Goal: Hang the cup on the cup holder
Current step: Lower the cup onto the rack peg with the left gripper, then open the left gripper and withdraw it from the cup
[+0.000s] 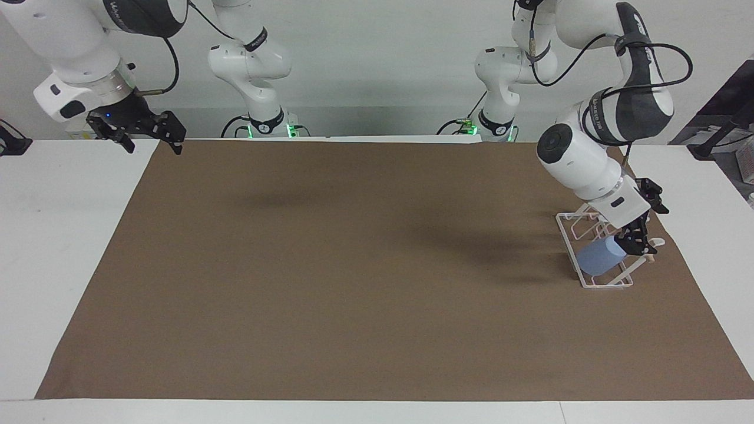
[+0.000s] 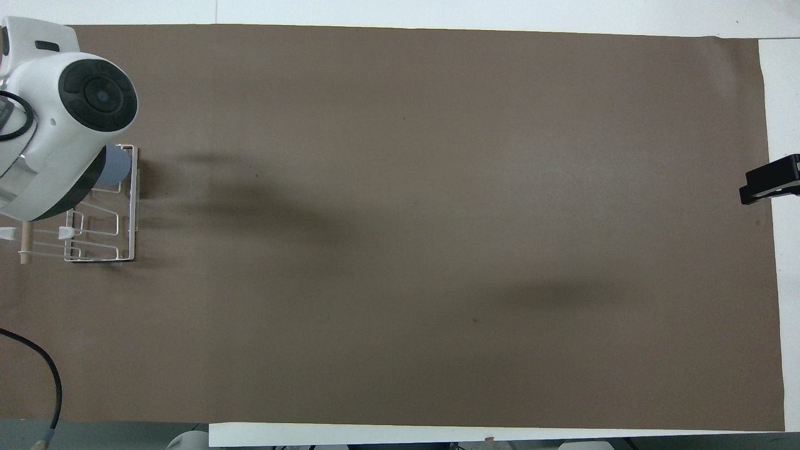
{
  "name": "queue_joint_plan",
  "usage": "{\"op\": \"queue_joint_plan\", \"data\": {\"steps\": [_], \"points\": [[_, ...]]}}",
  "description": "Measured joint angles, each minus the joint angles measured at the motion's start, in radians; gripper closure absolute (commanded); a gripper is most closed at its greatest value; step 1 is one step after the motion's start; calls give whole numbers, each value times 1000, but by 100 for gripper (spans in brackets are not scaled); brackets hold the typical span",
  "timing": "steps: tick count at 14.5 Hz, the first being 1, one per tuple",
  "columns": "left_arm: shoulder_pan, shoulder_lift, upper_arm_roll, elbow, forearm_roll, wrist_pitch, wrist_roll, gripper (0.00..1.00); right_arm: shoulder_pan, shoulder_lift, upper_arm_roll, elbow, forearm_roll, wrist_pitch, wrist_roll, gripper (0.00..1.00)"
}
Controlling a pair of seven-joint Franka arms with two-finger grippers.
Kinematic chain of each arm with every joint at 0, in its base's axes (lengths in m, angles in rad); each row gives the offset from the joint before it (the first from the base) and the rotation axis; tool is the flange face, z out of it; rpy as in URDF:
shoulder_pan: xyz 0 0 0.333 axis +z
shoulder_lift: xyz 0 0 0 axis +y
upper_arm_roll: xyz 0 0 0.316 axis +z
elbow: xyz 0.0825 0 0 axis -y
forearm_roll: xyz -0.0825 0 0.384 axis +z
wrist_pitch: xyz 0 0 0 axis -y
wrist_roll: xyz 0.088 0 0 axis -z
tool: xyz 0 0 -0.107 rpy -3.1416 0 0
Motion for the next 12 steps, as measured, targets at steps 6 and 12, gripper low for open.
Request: {"op": "queue_joint_plan", "data": {"steps": [6, 12], "points": [[21, -113, 19, 113, -485, -143, 463, 0, 0, 0, 0, 0, 0, 0, 0, 0], [28, -122, 21, 114, -779, -279, 942, 0, 0, 0, 0, 0, 0, 0, 0, 0]]}}
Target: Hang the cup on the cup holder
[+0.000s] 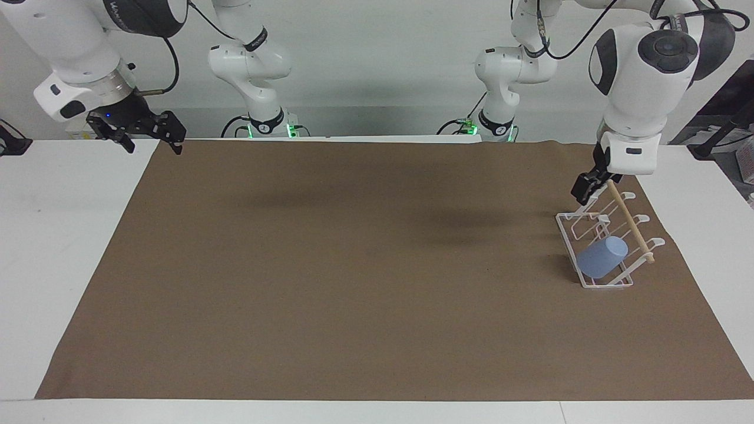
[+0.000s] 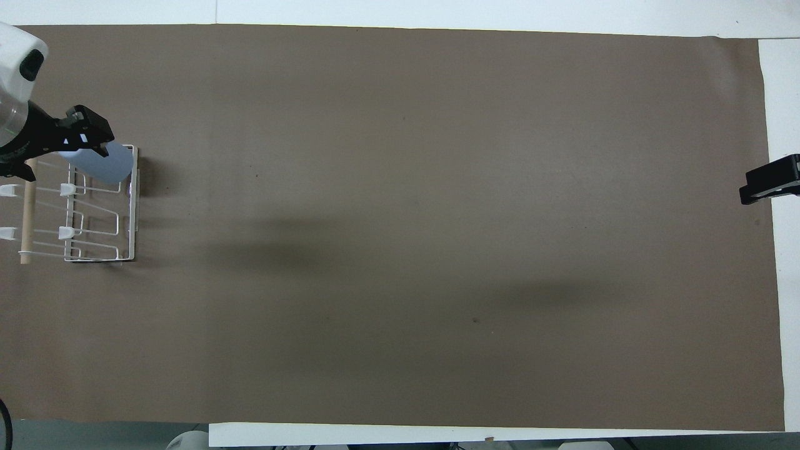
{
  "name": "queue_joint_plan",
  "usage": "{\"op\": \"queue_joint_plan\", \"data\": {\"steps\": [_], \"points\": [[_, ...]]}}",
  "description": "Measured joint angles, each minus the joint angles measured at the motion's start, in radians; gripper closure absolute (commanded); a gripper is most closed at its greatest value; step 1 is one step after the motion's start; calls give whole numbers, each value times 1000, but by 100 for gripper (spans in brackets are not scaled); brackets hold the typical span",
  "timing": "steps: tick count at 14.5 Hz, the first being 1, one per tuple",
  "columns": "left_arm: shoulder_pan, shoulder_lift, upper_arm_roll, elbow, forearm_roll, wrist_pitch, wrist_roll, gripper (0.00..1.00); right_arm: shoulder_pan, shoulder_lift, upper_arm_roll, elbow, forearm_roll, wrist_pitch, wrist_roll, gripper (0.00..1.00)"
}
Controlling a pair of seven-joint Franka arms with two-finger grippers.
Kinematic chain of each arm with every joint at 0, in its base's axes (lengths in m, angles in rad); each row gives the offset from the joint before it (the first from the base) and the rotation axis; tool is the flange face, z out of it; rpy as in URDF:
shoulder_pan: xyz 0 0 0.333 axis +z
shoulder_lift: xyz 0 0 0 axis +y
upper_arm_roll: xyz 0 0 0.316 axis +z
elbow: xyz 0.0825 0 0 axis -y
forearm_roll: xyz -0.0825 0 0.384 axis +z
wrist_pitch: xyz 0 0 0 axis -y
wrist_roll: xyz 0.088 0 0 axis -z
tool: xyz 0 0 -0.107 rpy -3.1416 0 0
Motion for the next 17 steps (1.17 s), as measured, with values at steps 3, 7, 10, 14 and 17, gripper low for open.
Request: {"op": "queue_joint_plan", "data": {"steps": [3, 7, 10, 14, 17], "points": [[43, -6, 3, 13, -70, -17, 245, 0, 0, 0, 0, 0, 0, 0, 0, 0], [72, -8, 16, 64, -81, -19, 394, 0, 0, 0, 0, 0, 0, 0, 0, 0], [74, -9, 26, 102, -81, -29, 407, 0, 0, 0, 0, 0, 0, 0, 0, 0], [76, -9, 38, 136, -85, -51, 410, 0, 0, 0, 0, 0, 0, 0, 0, 0], [65, -7, 48, 143, -91, -52, 410, 0, 0, 0, 0, 0, 0, 0, 0, 0]]}}
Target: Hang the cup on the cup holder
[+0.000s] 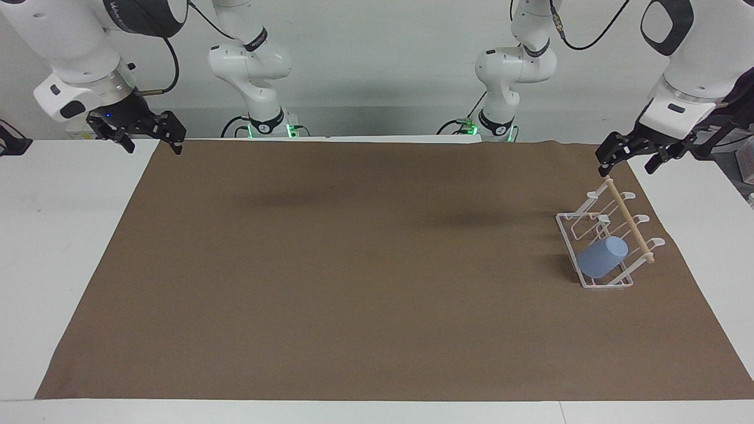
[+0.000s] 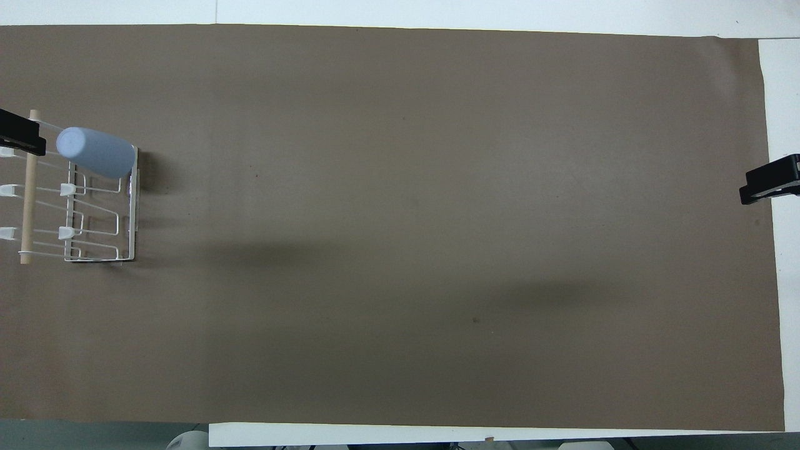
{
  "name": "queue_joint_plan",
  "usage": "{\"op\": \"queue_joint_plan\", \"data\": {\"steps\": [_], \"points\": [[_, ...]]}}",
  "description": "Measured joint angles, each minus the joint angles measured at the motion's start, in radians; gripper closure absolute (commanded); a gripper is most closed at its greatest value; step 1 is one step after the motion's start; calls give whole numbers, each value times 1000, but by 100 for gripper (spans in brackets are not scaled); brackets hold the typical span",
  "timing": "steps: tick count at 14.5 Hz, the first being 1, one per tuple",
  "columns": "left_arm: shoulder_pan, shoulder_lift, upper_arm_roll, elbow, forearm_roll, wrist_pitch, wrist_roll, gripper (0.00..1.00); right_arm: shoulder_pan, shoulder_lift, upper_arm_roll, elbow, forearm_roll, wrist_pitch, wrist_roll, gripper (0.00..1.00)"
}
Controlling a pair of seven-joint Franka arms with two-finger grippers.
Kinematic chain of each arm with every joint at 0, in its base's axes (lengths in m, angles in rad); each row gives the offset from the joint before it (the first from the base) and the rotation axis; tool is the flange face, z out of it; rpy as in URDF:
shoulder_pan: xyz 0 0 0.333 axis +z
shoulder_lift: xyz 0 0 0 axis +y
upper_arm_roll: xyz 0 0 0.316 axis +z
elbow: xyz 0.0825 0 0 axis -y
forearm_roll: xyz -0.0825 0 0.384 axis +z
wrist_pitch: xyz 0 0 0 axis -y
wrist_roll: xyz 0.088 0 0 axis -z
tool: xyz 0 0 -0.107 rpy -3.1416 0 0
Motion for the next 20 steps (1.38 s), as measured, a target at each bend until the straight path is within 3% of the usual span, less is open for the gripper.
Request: {"op": "queue_joint_plan", "data": {"steps": [20], "points": [[-28, -50, 27, -15, -42, -11, -10, 0, 0, 0, 0, 0, 0, 0, 0, 0]]}}
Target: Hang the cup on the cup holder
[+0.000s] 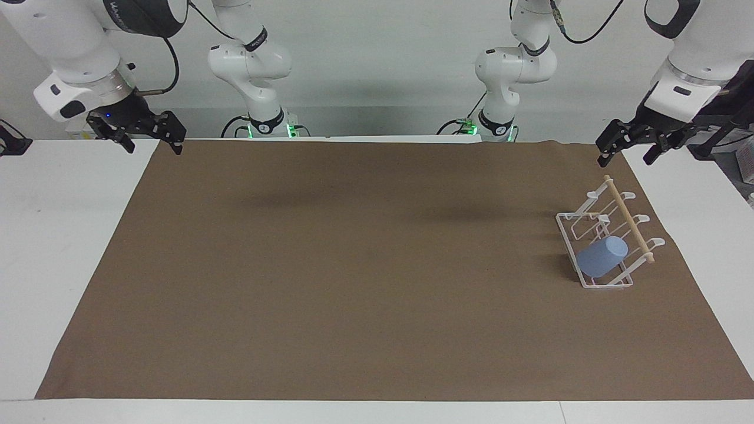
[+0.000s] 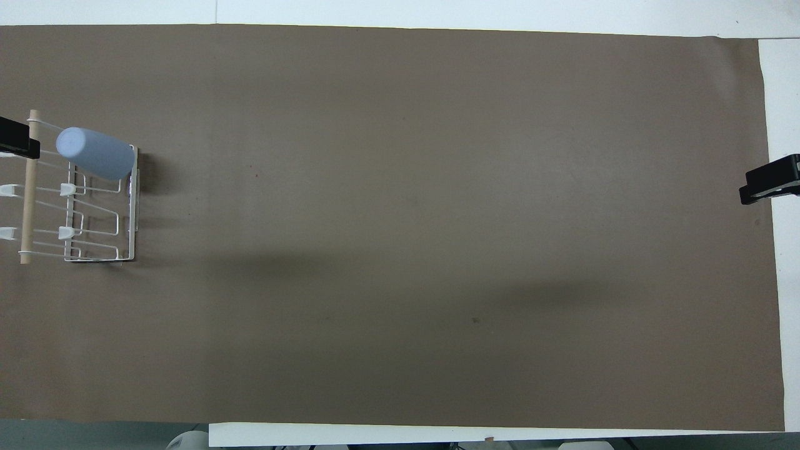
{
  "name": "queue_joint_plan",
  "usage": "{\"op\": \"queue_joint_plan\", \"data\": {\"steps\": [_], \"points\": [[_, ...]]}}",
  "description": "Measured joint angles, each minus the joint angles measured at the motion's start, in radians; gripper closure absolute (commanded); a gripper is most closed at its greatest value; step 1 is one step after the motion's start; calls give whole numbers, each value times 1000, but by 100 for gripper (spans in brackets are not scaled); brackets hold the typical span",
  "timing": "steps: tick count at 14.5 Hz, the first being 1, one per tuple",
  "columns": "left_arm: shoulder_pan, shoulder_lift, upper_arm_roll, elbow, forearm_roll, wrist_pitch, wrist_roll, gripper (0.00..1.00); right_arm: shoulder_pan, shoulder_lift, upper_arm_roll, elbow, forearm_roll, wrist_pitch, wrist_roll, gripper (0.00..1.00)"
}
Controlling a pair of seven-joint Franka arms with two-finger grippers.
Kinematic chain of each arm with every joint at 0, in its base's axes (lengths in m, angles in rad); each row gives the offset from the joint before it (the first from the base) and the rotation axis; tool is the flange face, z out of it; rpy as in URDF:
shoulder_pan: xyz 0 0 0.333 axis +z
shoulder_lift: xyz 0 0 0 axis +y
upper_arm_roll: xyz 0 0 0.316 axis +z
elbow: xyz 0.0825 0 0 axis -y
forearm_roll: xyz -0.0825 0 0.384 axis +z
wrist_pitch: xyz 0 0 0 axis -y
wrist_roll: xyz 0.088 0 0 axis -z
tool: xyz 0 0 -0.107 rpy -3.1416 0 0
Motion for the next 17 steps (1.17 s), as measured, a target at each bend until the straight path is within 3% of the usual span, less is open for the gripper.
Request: {"op": "queue_joint_plan", "data": {"steps": [6, 17], "points": [[2, -37, 4, -52, -1, -11, -5, 0, 0, 0, 0, 0, 0, 0, 0, 0], [2, -39, 5, -57, -1, 7, -7, 0, 0, 0, 0, 0, 0, 0, 0, 0]]}}
